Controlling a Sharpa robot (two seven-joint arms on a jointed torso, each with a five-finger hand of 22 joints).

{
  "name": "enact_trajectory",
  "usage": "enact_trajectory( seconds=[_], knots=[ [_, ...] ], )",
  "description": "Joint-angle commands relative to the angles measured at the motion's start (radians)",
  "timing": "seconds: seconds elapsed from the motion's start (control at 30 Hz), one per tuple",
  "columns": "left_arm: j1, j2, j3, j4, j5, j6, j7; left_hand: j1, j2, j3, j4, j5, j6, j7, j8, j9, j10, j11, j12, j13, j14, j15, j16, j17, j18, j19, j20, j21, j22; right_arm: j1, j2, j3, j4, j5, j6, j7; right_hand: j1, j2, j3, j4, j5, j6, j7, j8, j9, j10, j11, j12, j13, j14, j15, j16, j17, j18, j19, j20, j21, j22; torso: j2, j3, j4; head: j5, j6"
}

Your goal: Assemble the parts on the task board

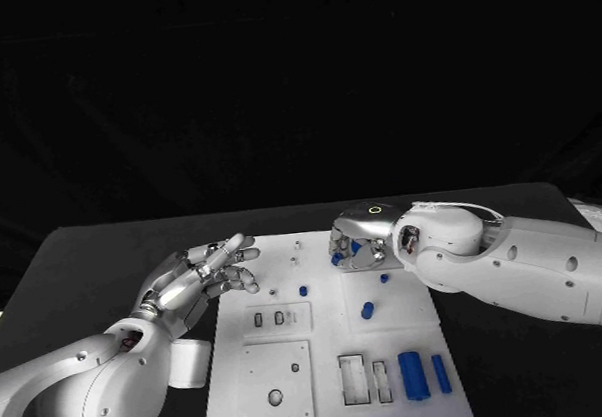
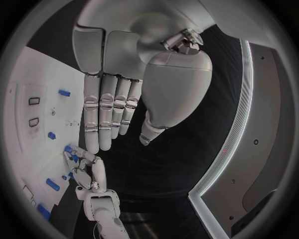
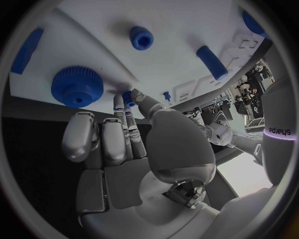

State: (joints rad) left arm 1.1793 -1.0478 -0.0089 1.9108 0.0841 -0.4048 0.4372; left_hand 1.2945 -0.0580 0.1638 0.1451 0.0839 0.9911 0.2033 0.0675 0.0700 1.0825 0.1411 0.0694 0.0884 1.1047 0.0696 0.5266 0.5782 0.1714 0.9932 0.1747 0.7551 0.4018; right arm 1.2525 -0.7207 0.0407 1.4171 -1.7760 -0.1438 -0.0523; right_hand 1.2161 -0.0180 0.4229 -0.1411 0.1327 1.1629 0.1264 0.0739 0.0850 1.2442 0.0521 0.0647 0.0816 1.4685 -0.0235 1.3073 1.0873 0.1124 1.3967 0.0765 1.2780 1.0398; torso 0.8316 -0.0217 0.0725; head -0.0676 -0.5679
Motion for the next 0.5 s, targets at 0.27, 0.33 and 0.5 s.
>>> enact_trajectory(
  seconds=[0.27,0.33,0.5],
  knots=[
    [0.001,0.001,0.001,-0.005,0.002,0.016,-0.008,0.003,0.004,0.003,-0.009,-0.003,-0.009,0.001,-0.003,-0.001,-0.008,0.002,-0.003,-0.002,-0.005,0.003,-0.004,-0.003,0.012,-0.008,0.001,-0.007,-0.003,0.011,0.017,0.013,-0.008,0.002,-0.140,-0.053,0.002,0.008,0.011,0.020,-0.005,0.024,-0.018,0.009,0.019,0.010,0.000,0.003,0.001,0.026,-0.006,0.006,0.002,-0.013,0.001,-0.006,0.005,0.004,0.006,-0.0030,0.0031,0.001,0.010],
    [0.001,0.001,0.001,-0.005,0.002,0.017,-0.009,0.004,0.004,0.003,-0.010,-0.003,-0.009,0.001,-0.003,-0.001,-0.009,0.003,-0.003,-0.002,-0.005,0.003,-0.005,-0.003,0.012,-0.008,0.001,-0.007,-0.003,0.013,0.027,0.014,-0.019,0.002,-0.148,-0.059,0.001,0.005,0.012,0.023,-0.006,0.024,-0.018,0.008,0.019,0.009,0.000,0.001,0.001,0.026,-0.006,0.006,0.003,-0.014,0.001,-0.006,0.007,0.006,0.007,-0.0039,0.0040,0.001,0.009],
    [0.001,0.005,0.001,-0.008,0.002,0.020,-0.011,0.005,0.004,0.004,-0.011,-0.004,-0.010,0.002,-0.003,-0.001,-0.010,0.003,-0.003,-0.003,-0.006,0.004,-0.006,-0.004,0.012,-0.009,0.002,-0.008,-0.004,0.014,0.061,0.015,-0.052,-0.004,-0.169,-0.069,0.001,0.005,0.012,0.023,-0.006,0.024,-0.018,0.008,0.019,0.009,0.000,0.001,0.001,0.026,-0.006,0.006,0.003,-0.014,0.001,-0.006,0.007,0.006,0.008,-0.0036,0.0062,0.004,0.011]
  ],
)
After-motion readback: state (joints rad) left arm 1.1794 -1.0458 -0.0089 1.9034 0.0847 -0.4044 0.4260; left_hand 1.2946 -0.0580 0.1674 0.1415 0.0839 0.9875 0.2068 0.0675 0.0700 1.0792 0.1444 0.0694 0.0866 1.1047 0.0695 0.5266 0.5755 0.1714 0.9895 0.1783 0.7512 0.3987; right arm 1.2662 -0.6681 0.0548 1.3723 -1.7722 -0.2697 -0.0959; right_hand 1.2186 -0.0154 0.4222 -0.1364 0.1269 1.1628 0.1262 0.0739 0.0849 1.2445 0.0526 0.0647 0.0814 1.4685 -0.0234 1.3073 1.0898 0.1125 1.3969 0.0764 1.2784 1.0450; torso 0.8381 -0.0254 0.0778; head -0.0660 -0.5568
